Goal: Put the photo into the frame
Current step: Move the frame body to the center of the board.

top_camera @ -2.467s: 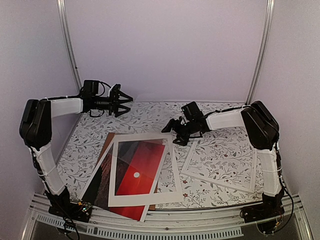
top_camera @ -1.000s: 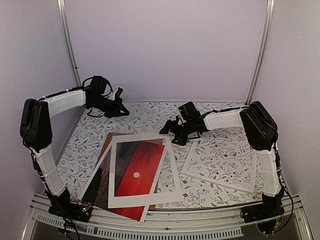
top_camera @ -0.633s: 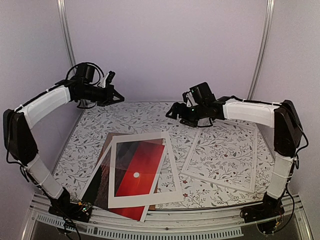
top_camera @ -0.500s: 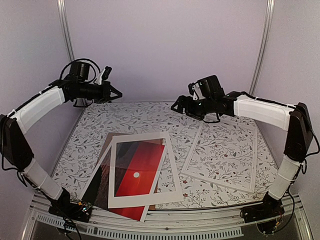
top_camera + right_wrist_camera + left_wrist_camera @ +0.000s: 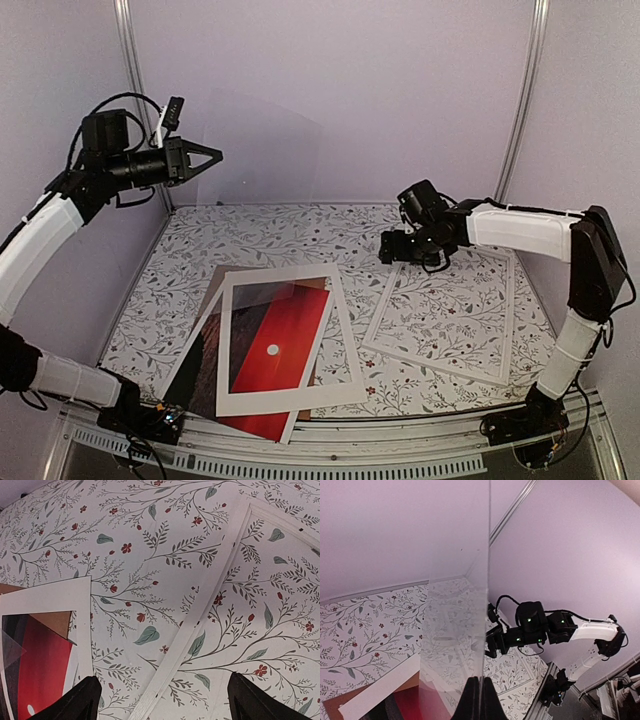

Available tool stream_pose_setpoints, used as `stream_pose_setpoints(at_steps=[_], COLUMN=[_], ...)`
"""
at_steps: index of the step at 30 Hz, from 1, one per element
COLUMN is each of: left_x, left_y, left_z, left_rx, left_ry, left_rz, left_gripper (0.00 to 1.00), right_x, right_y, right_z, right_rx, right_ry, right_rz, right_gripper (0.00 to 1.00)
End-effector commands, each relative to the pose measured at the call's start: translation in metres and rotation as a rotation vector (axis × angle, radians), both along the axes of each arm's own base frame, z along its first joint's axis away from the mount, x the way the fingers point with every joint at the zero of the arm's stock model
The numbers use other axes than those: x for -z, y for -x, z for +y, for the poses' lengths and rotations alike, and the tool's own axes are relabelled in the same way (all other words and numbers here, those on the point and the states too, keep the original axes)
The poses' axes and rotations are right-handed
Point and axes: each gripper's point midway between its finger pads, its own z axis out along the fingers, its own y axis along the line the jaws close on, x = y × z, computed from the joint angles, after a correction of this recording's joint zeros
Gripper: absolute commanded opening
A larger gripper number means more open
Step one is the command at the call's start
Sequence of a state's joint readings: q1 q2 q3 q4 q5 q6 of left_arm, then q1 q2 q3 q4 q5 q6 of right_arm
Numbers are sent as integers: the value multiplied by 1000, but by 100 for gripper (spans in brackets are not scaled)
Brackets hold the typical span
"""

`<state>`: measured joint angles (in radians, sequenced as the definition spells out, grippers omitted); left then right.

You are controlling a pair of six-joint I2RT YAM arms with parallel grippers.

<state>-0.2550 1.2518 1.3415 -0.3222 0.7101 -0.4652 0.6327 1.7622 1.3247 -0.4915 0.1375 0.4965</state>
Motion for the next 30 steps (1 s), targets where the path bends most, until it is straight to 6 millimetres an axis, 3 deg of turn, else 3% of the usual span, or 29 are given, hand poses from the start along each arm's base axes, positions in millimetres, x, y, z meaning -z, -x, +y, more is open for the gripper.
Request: stream_pose_setpoints(at_steps=[1, 11, 18, 30], left_x=[-28, -41, -38, -40], left_y=[12, 21, 18, 12], left_z=[4, 12, 13, 15], left_rx=[-4, -40, -54, -84], left_ry=[68, 91, 94, 100], left_rz=[-66, -103, -105, -114], left_gripper=[0, 0, 0, 0], right_x=[32, 78, 100, 109], right_y=[-6, -12, -6, 16], right_z=[-9, -5, 2, 15], right_rx=[22, 12, -23, -84], right_ry=[97, 155, 137, 112], right_rz=[45, 112, 161, 183], right_gripper=[92, 86, 69, 46])
